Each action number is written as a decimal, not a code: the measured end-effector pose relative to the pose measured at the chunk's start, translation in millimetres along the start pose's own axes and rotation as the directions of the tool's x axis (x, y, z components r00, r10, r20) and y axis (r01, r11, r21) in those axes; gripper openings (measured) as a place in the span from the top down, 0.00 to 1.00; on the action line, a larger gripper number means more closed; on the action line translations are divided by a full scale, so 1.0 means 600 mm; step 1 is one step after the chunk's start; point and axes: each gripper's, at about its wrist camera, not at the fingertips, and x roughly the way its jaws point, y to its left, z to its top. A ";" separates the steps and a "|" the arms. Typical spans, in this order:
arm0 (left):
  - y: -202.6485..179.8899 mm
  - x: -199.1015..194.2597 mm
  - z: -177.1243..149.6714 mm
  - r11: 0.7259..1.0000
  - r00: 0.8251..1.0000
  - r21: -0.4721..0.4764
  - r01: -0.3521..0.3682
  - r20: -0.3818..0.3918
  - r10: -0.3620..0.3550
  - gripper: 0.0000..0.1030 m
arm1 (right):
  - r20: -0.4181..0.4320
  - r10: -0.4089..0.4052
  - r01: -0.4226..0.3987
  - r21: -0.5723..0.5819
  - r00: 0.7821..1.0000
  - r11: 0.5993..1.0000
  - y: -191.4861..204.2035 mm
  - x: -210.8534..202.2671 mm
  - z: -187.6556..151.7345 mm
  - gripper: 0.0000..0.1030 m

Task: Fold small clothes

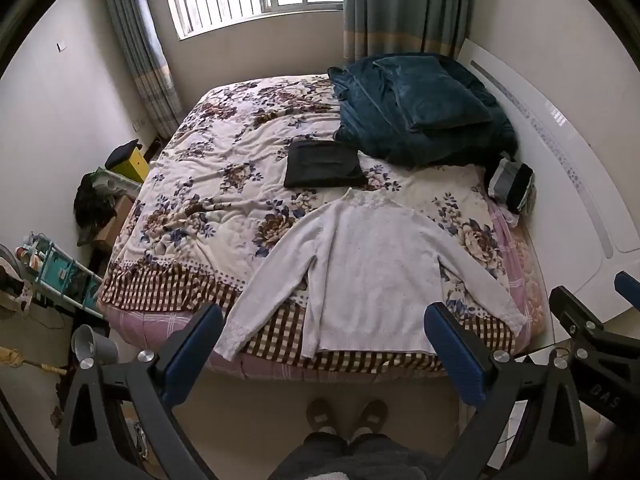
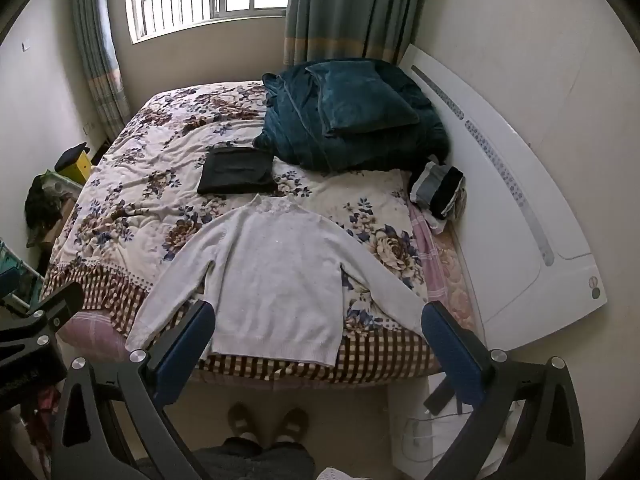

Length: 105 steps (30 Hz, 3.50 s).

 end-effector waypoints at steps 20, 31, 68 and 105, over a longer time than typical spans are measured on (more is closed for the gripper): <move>0.001 -0.001 0.000 1.000 1.000 -0.005 -0.001 0.009 0.001 0.00 | 0.001 0.005 -0.005 0.002 1.000 1.000 0.008 -0.004 0.003 0.00; 0.008 -0.006 0.005 1.000 1.000 -0.005 0.004 0.012 -0.004 0.00 | 0.003 0.008 -0.008 0.002 1.000 1.000 0.028 0.003 0.002 0.00; 0.017 -0.019 0.042 1.000 1.000 -0.010 0.000 0.028 0.000 0.00 | 0.008 0.020 -0.020 -0.004 1.000 1.000 0.056 0.010 0.000 0.00; 0.003 0.214 0.112 0.998 0.999 0.056 -0.036 0.041 0.033 0.00 | -0.138 -0.038 0.073 0.257 0.990 0.964 -0.006 0.232 -0.017 0.00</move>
